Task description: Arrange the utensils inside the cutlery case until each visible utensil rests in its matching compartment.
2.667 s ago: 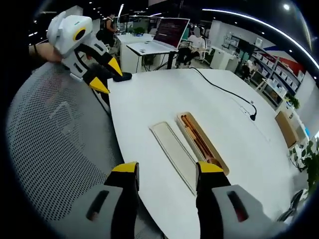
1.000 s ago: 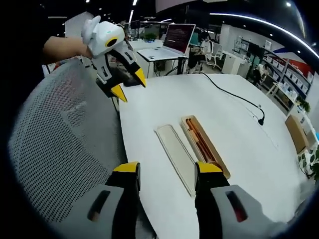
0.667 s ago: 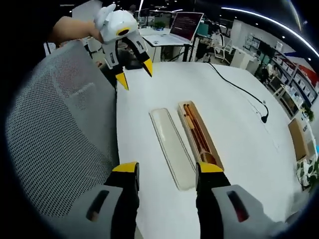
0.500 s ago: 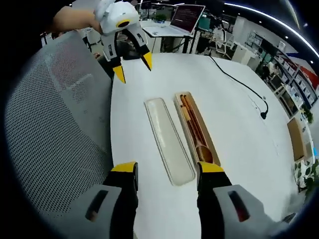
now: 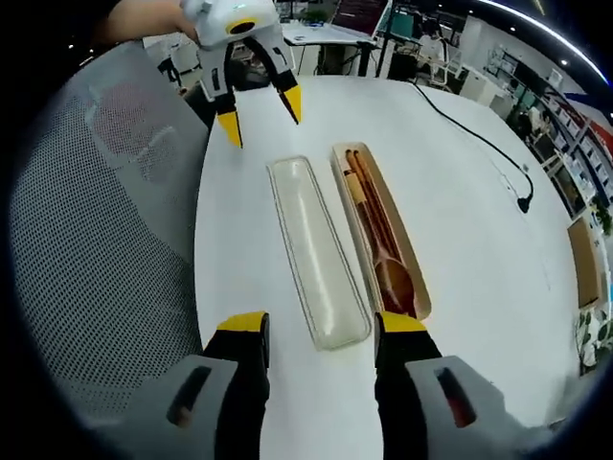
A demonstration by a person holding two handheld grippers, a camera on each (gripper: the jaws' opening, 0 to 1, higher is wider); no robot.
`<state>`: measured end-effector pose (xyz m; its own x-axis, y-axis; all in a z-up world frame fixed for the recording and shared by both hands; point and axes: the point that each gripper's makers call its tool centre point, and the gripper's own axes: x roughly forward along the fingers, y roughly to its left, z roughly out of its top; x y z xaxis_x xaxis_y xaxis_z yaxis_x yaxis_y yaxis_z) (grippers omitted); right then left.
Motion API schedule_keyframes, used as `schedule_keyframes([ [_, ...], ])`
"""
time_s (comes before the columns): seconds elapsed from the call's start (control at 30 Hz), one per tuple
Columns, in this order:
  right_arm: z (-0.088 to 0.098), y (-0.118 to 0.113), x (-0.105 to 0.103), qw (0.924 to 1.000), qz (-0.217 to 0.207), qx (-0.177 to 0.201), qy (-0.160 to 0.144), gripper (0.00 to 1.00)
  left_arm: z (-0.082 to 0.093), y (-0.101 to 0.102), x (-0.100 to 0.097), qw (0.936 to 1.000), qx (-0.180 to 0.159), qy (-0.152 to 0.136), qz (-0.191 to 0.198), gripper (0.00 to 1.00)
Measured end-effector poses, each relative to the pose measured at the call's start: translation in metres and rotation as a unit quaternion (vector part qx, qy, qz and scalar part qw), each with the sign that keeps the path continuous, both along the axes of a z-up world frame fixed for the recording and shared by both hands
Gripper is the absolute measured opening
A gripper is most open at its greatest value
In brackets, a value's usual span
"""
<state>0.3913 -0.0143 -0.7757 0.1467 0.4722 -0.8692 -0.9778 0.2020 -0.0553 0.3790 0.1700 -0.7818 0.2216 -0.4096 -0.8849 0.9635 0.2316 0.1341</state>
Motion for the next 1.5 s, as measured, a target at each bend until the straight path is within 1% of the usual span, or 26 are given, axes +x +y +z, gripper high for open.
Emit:
schedule_keyframes([
  [0.13,-0.007,0.001,0.002,0.9998,0.014,-0.012,0.005,0.43,-0.008,-0.003,0.003,0.9999,0.009,0.003,-0.011,0.46],
  [0.23,-0.013,0.004,-0.001,0.9992,0.031,-0.015,0.02,0.42,-0.012,-0.005,0.008,0.9999,0.008,0.005,-0.011,0.46],
  [0.33,-0.02,0.004,-0.001,0.9983,0.047,-0.025,0.025,0.43,-0.018,-0.008,0.01,0.9998,0.008,0.011,-0.012,0.47],
  [0.37,-0.021,0.005,-0.001,0.9981,0.05,-0.026,0.027,0.43,-0.02,-0.01,0.009,0.9997,0.008,0.013,-0.02,0.47],
  [0.47,-0.024,0.007,0.002,0.9978,0.053,-0.023,0.031,0.43,-0.021,-0.014,0.009,0.9995,0.01,0.012,-0.028,0.47],
  [0.53,-0.027,0.008,0.004,0.9976,0.055,-0.024,0.034,0.43,-0.024,-0.019,0.008,0.9995,-0.003,0.025,-0.022,0.47],
  [0.57,-0.029,0.008,0.005,0.9975,0.056,-0.027,0.034,0.43,-0.026,-0.019,0.008,0.9994,-0.003,0.026,-0.021,0.47],
  [0.67,-0.033,0.008,0.007,0.997,0.06,-0.03,0.037,0.44,-0.031,-0.022,0.009,0.9993,0.001,0.023,-0.028,0.47],
  [0.77,-0.037,0.008,0.007,0.9961,0.07,-0.037,0.04,0.44,-0.033,-0.023,0.01,0.9994,-0.003,0.027,-0.024,0.47],
  [0.87,-0.041,0.009,0.007,0.9948,0.08,-0.045,0.044,0.44,-0.035,-0.021,0.012,0.9995,0.0,0.023,-0.023,0.47],
  [1.03,-0.044,0.008,0.008,0.9938,0.088,-0.051,0.044,0.45,-0.035,-0.021,0.016,0.9996,-0.006,0.022,-0.017,0.47],
  [1.23,-0.048,0.006,0.009,0.9923,0.095,-0.06,0.051,0.45,-0.044,-0.018,0.015,0.9992,-0.008,0.038,-0.004,0.47],
  [1.33,-0.049,0.005,0.008,0.9918,0.099,-0.061,0.053,0.45,-0.046,-0.02,0.011,0.9987,-0.017,0.048,-0.005,0.47],
  [1.47,-0.053,0.001,0.006,0.9901,0.105,-0.071,0.061,0.45,-0.046,-0.019,0.014,0.9982,-0.024,0.053,0.01,0.49],
  [1.5,-0.053,0.002,0.007,0.9894,0.114,-0.072,0.054,0.44,-0.046,-0.019,0.014,0.9981,-0.026,0.054,0.011,0.49],
])
